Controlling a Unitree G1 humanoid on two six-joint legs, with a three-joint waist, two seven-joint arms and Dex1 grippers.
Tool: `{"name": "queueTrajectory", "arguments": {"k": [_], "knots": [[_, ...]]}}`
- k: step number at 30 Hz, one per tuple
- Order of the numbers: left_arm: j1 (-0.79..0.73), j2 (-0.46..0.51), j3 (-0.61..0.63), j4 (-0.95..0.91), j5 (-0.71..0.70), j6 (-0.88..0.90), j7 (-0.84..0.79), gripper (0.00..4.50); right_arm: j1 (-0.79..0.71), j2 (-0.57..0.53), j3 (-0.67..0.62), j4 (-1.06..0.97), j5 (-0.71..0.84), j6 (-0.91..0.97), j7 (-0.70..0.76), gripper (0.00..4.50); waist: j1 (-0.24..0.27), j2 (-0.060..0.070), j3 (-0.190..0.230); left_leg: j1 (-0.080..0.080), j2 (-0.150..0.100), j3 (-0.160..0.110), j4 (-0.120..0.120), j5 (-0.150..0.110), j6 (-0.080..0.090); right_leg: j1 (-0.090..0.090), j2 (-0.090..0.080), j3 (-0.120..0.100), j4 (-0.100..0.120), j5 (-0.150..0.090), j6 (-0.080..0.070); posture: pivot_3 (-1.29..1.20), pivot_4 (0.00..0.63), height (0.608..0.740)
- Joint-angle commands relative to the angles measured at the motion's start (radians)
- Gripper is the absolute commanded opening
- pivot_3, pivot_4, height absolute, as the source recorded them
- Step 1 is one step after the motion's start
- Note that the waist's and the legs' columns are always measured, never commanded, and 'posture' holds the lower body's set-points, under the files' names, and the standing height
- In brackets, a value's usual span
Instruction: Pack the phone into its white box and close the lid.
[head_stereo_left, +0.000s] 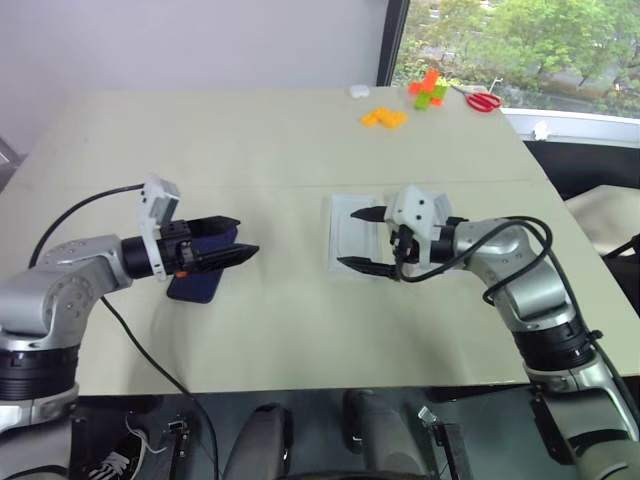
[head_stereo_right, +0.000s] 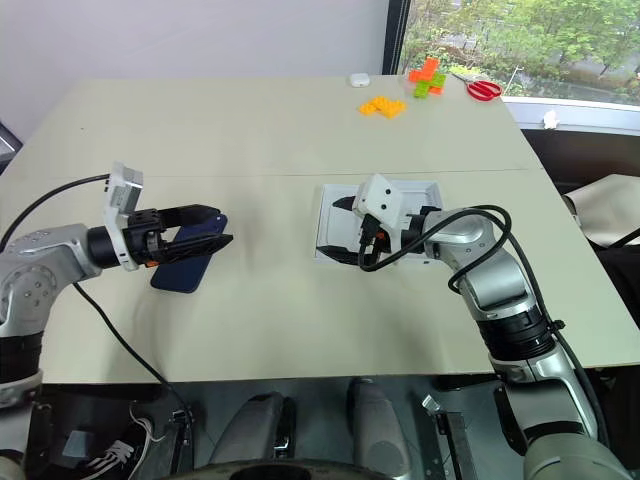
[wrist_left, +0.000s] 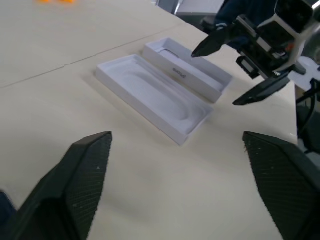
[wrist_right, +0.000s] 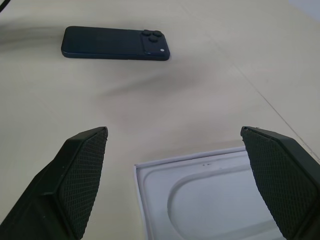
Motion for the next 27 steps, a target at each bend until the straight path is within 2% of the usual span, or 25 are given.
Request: {"name": "queueTrajectory", "arguments": {"k": [1,3,5,9,13,16,20,26,27], "knots": [[0.002,0.010,0.029,-0.024,0.013,-0.070,-0.002,4.45,-0.023,-0.009,0.019,-0.013,-0.001,0.013,0.020,4.50,0.001,0.000,0.000,0.000,0.000,0.000,0.000,0.000,0.000,0.000,0.000,0.000,0.000,0.000,0.000,0.00,0.150,0.740],[0.001,0.011,0.038,-0.016,-0.005,-0.059,0.000,4.45,-0.037,0.008,0.017,-0.019,0.012,0.032,0.011,4.50,0.002,0.000,0.000,0.000,0.000,0.000,0.000,0.000,0.000,0.000,0.000,0.000,0.000,0.000,0.000,0.00,0.150,0.740],[0.008,0.030,0.031,0.038,0.057,-0.089,0.034,4.45,-0.062,0.029,0.005,-0.019,0.029,0.052,-0.003,4.50,0.000,0.000,0.000,0.000,0.000,0.000,0.000,0.000,0.000,0.000,0.000,0.000,0.000,0.000,0.000,0.00,0.150,0.740],[-0.008,0.040,0.046,0.132,0.091,-0.092,0.082,4.45,-0.086,0.068,0.011,0.010,-0.021,-0.032,-0.051,4.50,-0.004,0.000,0.000,0.001,0.001,0.000,0.000,0.000,0.000,0.000,0.001,0.000,0.000,0.000,0.000,0.00,0.150,0.740],[-0.079,0.047,0.141,0.244,-0.018,0.104,0.155,4.45,-0.097,0.162,0.109,0.052,-0.135,-0.181,-0.131,4.50,-0.003,0.000,0.000,-0.001,0.001,-0.001,0.000,0.000,0.000,-0.001,0.001,-0.001,0.000,0.000,0.000,0.00,0.150,0.740],[-0.110,0.058,0.175,0.303,-0.058,0.210,0.177,4.45,-0.111,0.215,0.117,0.087,-0.164,-0.224,-0.167,4.50,-0.004,0.000,0.000,-0.001,0.000,-0.001,0.000,0.000,0.000,-0.002,0.001,-0.001,0.001,0.000,0.000,0.00,0.150,0.740],[-0.136,0.115,0.127,0.430,0.074,0.155,0.230,4.50,-0.132,0.262,0.172,0.172,-0.285,-0.327,-0.257,3.18,-0.005,0.000,0.000,-0.001,0.000,-0.001,0.000,0.000,0.000,-0.002,-0.001,-0.001,0.001,0.000,0.000,0.00,0.150,0.740],[-0.176,0.138,0.113,0.570,0.120,0.180,0.234,4.50,-0.136,0.329,0.231,0.224,-0.406,-0.437,-0.355,0.09,-0.004,0.000,0.000,-0.002,0.000,-0.003,-0.001,0.000,0.000,-0.002,0.000,-0.002,0.001,0.000,0.000,0.00,0.150,0.740],[-0.185,0.142,0.111,0.602,0.122,0.189,0.223,4.50,-0.132,0.335,0.249,0.239,-0.434,-0.460,-0.367,0.01,-0.005,-0.001,0.000,-0.001,0.000,-0.003,-0.001,0.000,0.000,-0.002,0.000,-0.002,0.002,0.000,0.000,0.00,0.150,0.740]]}}
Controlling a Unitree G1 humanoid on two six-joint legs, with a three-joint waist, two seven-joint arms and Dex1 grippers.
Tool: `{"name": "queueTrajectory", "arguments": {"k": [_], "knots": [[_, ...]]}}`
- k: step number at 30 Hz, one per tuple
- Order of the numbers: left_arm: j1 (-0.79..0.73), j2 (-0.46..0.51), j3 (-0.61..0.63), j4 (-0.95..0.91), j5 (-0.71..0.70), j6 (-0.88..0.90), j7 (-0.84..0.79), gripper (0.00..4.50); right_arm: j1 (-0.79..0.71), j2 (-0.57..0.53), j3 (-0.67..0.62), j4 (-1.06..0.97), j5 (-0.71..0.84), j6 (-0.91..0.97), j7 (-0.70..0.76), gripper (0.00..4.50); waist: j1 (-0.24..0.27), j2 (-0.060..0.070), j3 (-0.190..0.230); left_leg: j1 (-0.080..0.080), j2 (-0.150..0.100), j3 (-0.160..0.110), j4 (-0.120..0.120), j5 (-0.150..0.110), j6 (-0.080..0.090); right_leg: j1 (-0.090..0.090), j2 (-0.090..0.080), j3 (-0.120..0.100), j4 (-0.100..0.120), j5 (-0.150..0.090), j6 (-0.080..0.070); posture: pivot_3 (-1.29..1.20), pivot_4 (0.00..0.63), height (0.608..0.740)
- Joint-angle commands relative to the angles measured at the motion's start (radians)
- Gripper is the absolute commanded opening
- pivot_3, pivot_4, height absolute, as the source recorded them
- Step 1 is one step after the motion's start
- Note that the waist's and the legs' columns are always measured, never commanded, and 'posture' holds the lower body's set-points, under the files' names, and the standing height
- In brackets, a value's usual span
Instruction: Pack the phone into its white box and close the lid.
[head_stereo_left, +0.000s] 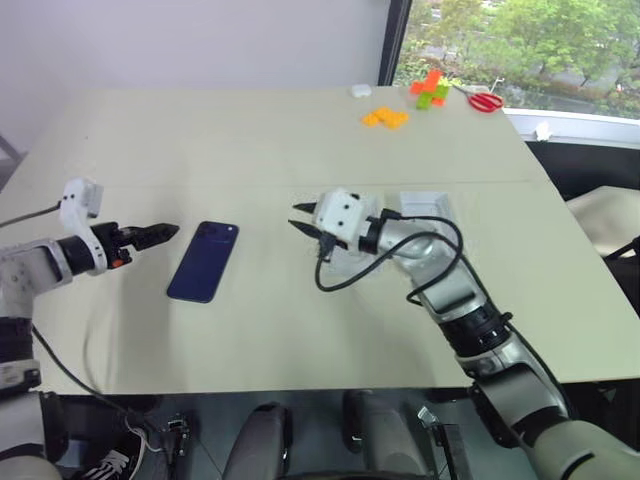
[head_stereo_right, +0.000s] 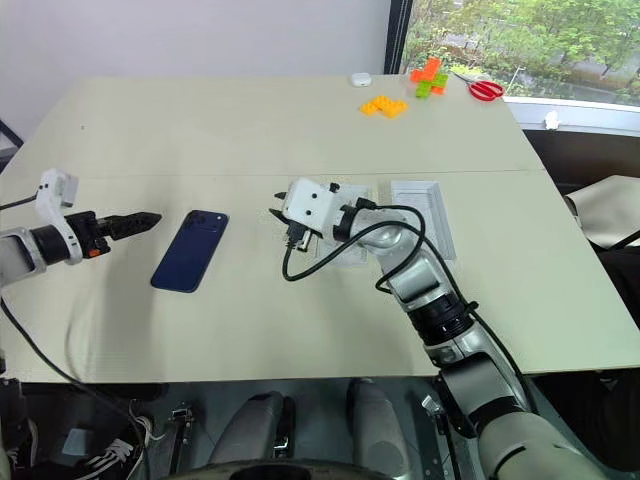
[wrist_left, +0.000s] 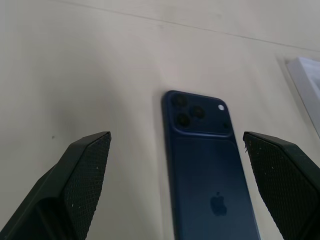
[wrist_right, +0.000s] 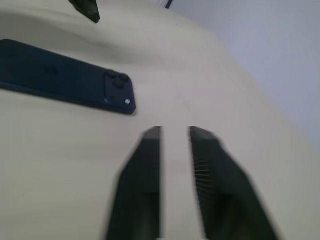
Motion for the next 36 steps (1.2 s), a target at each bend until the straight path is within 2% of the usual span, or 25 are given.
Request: {"name": "queueTrajectory", "arguments": {"k": [1,3,8,10,13,18,27,32,36], "knots": [[-0.039,0.035,0.002,0.081,0.016,0.014,-0.031,4.50,-0.013,0.025,0.054,0.020,-0.087,-0.093,-0.050,0.01,-0.001,0.000,0.000,0.000,0.000,0.000,0.000,0.000,0.000,0.000,0.000,0.000,0.000,0.000,0.000,0.00,0.150,0.740],[-0.046,0.039,-0.020,0.110,0.034,0.007,-0.052,4.50,-0.013,0.036,0.084,0.047,-0.125,-0.136,-0.063,0.01,-0.002,0.000,0.000,0.000,0.000,0.000,0.000,0.000,0.000,0.000,0.000,0.000,0.000,0.000,0.000,0.00,0.150,0.740],[-0.112,0.043,-0.079,0.228,0.043,0.127,-0.097,4.50,-0.017,0.095,0.128,0.098,-0.170,-0.188,-0.085,0.01,-0.002,-0.001,0.000,0.000,-0.001,0.000,0.000,0.000,0.000,0.000,0.000,0.000,0.001,0.000,0.000,0.00,0.150,0.740],[-0.133,0.054,-0.150,0.244,0.051,0.190,-0.160,4.50,-0.018,0.110,0.126,0.109,-0.172,-0.191,-0.084,0.01,-0.002,-0.001,0.000,0.000,-0.001,0.000,0.000,0.000,-0.001,0.000,0.001,0.000,0.001,0.000,0.000,0.00,0.150,0.740],[-0.148,0.063,-0.220,0.243,0.033,0.267,-0.263,4.50,-0.018,0.105,0.125,0.121,-0.188,-0.201,-0.081,0.01,-0.002,-0.001,0.000,0.000,-0.001,0.000,0.000,0.000,-0.001,0.000,0.001,0.000,0.001,0.000,0.000,0.00,0.150,0.740],[-0.155,0.033,-0.312,0.288,0.062,0.284,-0.357,4.50,0.005,0.098,0.125,0.111,-0.182,-0.208,-0.057,0.01,-0.002,0.000,0.000,0.001,-0.001,0.000,0.000,0.000,-0.001,0.001,0.001,0.000,0.001,0.000,0.000,0.00,0.150,0.740],[-0.174,-0.050,-0.333,0.288,0.063,0.318,-0.395,4.50,-0.015,0.085,0.147,0.189,-0.246,-0.269,-0.066,0.01,0.007,0.000,-0.001,0.004,-0.003,0.000,0.000,0.001,0.000,0.005,-0.001,0.000,0.001,0.000,0.000,0.00,0.150,0.740],[-0.184,-0.076,-0.304,0.312,0.079,0.310,-0.361,4.50,-0.058,0.083,0.206,0.310,-0.364,-0.339,-0.116,0.01,0.007,0.000,-0.001,0.004,-0.003,-0.001,0.001,0.001,0.000,0.005,-0.001,0.000,0.001,0.000,0.000,0.00,0.150,0.740],[-0.197,-0.071,-0.280,0.337,0.092,0.295,-0.340,4.50,-0.126,0.129,0.224,0.411,-0.422,-0.311,-0.158,0.01,0.004,0.000,-0.001,0.004,-0.003,-0.001,0.001,0.001,-0.001,0.005,-0.001,0.000,0.002,0.000,0.000,0.00,0.150,0.740]]}}
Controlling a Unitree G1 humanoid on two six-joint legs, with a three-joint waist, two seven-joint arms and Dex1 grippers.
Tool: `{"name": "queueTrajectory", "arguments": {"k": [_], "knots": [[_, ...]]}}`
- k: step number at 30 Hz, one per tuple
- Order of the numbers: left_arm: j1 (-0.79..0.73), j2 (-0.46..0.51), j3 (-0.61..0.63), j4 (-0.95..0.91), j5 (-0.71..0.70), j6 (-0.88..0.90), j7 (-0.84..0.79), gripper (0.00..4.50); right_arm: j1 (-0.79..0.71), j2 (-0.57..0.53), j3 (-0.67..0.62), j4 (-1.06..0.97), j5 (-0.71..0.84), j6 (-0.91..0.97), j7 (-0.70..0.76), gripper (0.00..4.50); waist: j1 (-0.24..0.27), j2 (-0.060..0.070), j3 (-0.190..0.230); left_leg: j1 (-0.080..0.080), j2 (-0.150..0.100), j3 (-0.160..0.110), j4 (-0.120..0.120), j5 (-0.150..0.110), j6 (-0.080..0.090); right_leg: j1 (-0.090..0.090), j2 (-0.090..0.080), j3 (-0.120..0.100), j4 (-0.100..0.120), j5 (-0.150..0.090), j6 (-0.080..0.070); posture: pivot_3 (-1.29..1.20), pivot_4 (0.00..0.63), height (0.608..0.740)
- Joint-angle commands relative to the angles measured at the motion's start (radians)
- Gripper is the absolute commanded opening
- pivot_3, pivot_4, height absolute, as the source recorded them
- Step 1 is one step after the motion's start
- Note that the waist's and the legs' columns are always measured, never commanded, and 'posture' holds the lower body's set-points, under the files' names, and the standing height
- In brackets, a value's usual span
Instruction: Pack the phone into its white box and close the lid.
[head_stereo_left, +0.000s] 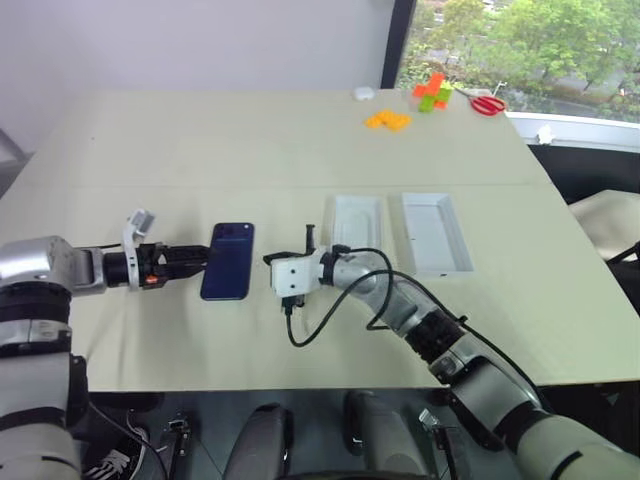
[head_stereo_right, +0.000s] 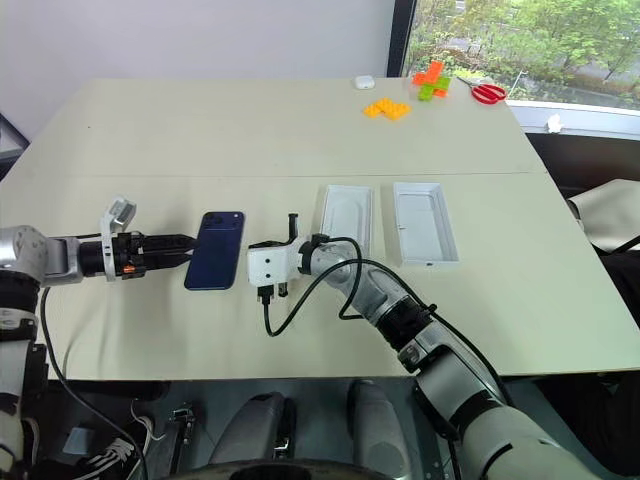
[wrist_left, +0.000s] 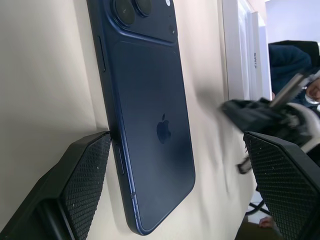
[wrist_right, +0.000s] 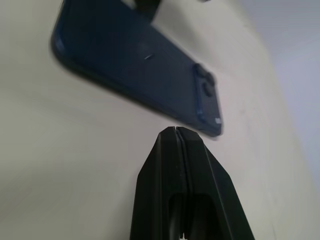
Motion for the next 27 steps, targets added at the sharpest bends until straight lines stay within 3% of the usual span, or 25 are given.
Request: {"name": "queueTrajectory", "arguments": {"k": [1,27], "knots": [[-0.002,-0.021,-0.011,0.046,0.034,0.002,0.044,4.50,-0.080,0.043,0.003,0.050,-0.042,0.013,-0.043,0.01,0.000,0.000,0.000,0.000,0.000,0.000,0.000,0.000,0.000,0.000,0.000,0.000,0.000,0.000,0.000,0.00,0.150,0.740],[0.006,-0.101,0.016,0.026,0.015,0.084,0.091,4.50,-0.209,0.183,0.075,0.268,-0.115,0.178,0.094,0.01,-0.004,0.005,-0.005,0.006,0.000,-0.002,-0.001,0.001,-0.001,0.004,0.000,0.000,0.002,0.000,0.000,0.00,0.150,0.740]]}}
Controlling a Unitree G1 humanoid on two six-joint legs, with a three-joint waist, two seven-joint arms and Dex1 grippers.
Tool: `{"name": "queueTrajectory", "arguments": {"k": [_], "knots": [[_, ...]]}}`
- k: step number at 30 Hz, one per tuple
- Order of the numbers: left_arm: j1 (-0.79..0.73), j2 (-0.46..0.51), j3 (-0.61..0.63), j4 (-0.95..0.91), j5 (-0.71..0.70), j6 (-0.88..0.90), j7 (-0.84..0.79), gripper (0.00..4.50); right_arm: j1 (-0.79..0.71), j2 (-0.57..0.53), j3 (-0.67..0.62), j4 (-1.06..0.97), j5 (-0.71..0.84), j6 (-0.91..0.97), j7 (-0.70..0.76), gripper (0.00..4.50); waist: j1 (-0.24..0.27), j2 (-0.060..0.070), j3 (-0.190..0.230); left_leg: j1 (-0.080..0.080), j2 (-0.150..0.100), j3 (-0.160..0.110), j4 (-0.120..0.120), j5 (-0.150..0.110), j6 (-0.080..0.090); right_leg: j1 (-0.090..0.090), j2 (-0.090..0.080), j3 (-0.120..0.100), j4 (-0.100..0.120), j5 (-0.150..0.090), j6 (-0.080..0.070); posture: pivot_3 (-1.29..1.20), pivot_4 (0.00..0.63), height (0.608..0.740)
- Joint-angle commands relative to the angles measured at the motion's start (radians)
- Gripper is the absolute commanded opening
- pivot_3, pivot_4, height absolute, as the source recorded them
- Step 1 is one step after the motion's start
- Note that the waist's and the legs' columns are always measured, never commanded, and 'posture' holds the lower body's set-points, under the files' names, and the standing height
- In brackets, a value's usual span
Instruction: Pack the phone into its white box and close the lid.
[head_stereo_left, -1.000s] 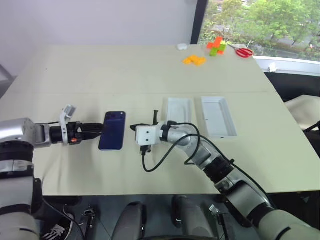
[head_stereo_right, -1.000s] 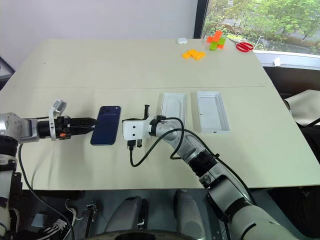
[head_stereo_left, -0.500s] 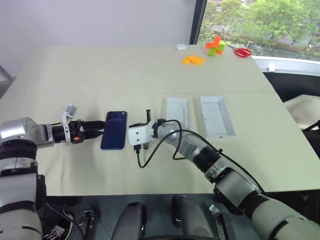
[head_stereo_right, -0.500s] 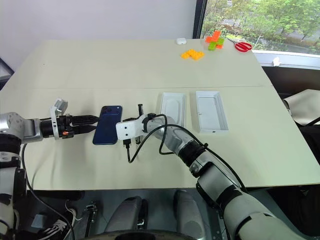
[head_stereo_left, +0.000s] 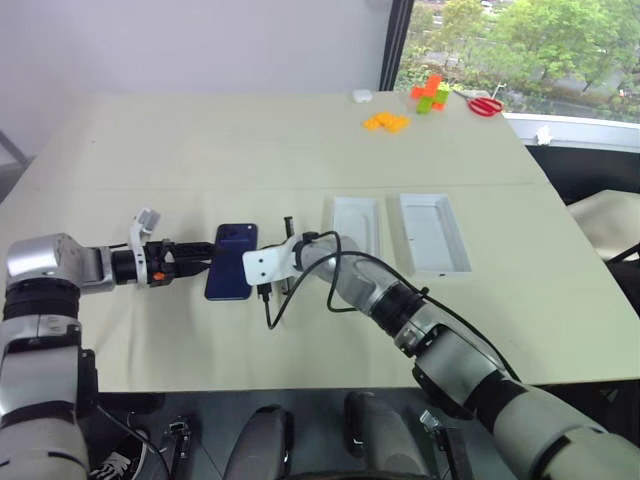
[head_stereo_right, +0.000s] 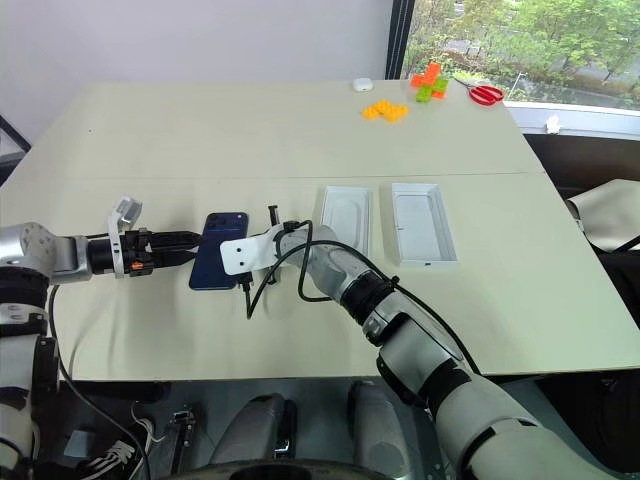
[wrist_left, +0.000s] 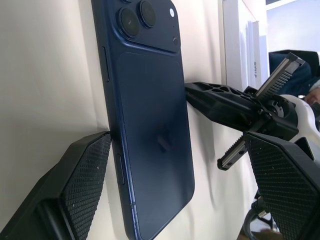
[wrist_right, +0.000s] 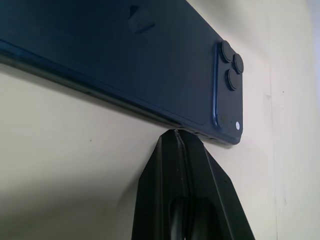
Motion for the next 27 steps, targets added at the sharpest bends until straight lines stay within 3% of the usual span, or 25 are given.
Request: {"name": "queueTrajectory", "arguments": {"k": [1,7,24,27], "knots": [[0.036,-0.058,-0.026,-0.017,-0.009,0.069,0.034,4.50,-0.010,0.037,0.030,0.033,-0.005,0.001,0.026,0.01,-0.002,0.001,-0.001,0.002,0.000,0.000,-0.001,0.000,0.000,0.002,0.000,0.000,0.000,0.000,0.000,0.00,0.150,0.740],[0.068,-0.103,0.026,-0.172,-0.085,0.210,0.072,4.50,-0.015,0.045,0.009,0.031,0.006,0.003,0.032,0.01,-0.004,0.002,-0.003,0.008,0.000,0.000,-0.003,-0.001,0.001,0.008,0.000,0.000,-0.002,-0.001,0.000,0.00,0.150,0.740],[0.095,-0.125,0.169,-0.166,-0.096,0.155,0.219,4.50,0.017,0.022,-0.008,-0.016,0.024,0.017,0.057,0.01,-0.027,0.002,-0.003,0.007,0.001,-0.002,-0.004,-0.001,0.000,0.006,0.000,-0.001,-0.002,-0.001,0.000,0.00,0.150,0.740],[0.111,-0.120,0.201,-0.170,-0.099,0.144,0.238,3.63,0.019,0.015,-0.009,-0.023,0.025,0.015,0.061,0.00,-0.030,0.002,-0.003,0.007,0.001,-0.002,-0.004,-0.001,0.000,0.005,0.000,0.000,-0.002,-0.001,0.000,0.00,0.150,0.740]]}}
